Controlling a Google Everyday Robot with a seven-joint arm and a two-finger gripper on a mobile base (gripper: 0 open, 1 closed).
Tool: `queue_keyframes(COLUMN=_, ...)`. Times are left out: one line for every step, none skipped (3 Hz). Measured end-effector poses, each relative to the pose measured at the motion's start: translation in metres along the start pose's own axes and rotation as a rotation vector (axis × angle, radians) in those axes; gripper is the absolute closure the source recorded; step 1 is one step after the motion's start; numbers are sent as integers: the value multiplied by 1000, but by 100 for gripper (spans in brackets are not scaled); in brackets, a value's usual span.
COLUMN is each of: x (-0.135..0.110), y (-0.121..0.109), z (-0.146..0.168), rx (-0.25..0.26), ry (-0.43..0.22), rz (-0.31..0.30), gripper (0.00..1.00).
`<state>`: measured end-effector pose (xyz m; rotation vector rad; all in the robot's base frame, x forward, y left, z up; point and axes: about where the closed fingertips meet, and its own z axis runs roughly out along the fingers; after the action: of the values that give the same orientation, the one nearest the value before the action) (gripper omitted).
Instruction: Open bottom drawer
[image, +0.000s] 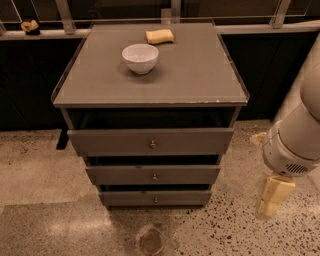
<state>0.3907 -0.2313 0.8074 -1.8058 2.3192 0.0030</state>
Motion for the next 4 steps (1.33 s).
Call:
queue_keyframes(x=3, y=15, z=8, rx=48, ry=32, rz=-9, gripper=0)
queue_keyframes(x=12, y=45, z=44, rx=102, ry=73, rz=-11, gripper=0)
queue_keyframes(x=31, y=72, z=100, rx=100, ry=94, rz=0, gripper=0)
queue_keyframes(x=46, y=83, z=151, rx=52, ry=76, rz=-10, gripper=0)
